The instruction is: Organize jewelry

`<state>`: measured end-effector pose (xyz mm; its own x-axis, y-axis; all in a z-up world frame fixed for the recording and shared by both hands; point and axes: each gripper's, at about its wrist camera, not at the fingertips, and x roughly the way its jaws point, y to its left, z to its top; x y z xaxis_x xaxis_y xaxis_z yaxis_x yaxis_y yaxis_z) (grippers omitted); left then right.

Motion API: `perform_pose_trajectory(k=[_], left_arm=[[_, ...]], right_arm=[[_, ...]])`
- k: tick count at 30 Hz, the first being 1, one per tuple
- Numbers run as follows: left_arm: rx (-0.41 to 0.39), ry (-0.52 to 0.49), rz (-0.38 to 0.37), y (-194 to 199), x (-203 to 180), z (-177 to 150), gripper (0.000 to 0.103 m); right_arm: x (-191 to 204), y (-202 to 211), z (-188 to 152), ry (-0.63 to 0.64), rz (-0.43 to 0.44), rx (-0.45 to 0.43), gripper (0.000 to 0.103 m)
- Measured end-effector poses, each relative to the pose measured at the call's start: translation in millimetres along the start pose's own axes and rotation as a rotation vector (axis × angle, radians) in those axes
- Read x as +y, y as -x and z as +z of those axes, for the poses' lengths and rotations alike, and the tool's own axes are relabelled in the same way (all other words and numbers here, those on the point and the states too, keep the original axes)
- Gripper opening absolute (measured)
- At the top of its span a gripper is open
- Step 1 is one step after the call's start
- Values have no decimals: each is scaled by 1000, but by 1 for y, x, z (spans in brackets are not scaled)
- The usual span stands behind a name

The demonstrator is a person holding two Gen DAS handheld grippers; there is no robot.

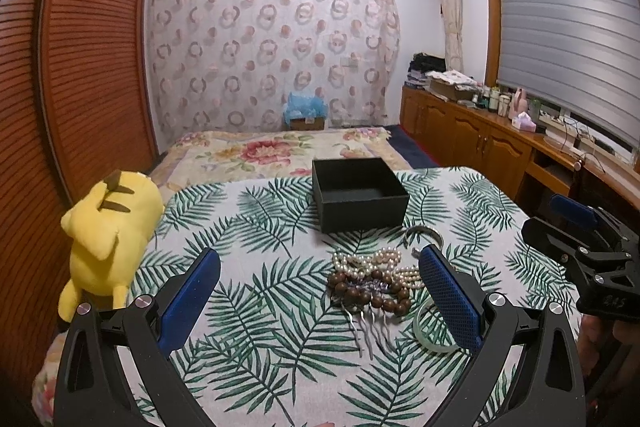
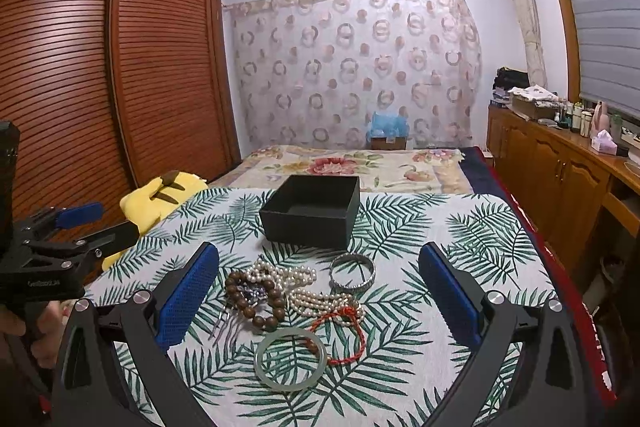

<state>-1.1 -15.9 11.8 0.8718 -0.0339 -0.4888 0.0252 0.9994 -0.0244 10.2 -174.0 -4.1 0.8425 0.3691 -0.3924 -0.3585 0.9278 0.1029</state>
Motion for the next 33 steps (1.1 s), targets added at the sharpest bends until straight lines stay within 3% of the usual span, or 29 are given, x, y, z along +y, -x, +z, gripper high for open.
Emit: perform_pose_trajectory(k=[10,15,18,26,30,33], left_arm=[[81,-23,-31,-26,4,-21,96],[117,-26,-56,-36,7,-31,96],[137,-27,-62,-42,7,-36,96],[202,-31,-103,-59,7,-50,96],[240,-31,-121,-68,7,-57,96],[263,-32,-128,-74,7,-62,96]], right_arm=[[-8,-7,-20,19,38,45,101],[-15,-9,-29,41,67,70,92],[-19,-14,-35,51,84,106,83],[-19,-43,-56,74,160,250,45],[-13,-62,-68,97,198,334,32],[-9,-73,-73,125,181,359,22]])
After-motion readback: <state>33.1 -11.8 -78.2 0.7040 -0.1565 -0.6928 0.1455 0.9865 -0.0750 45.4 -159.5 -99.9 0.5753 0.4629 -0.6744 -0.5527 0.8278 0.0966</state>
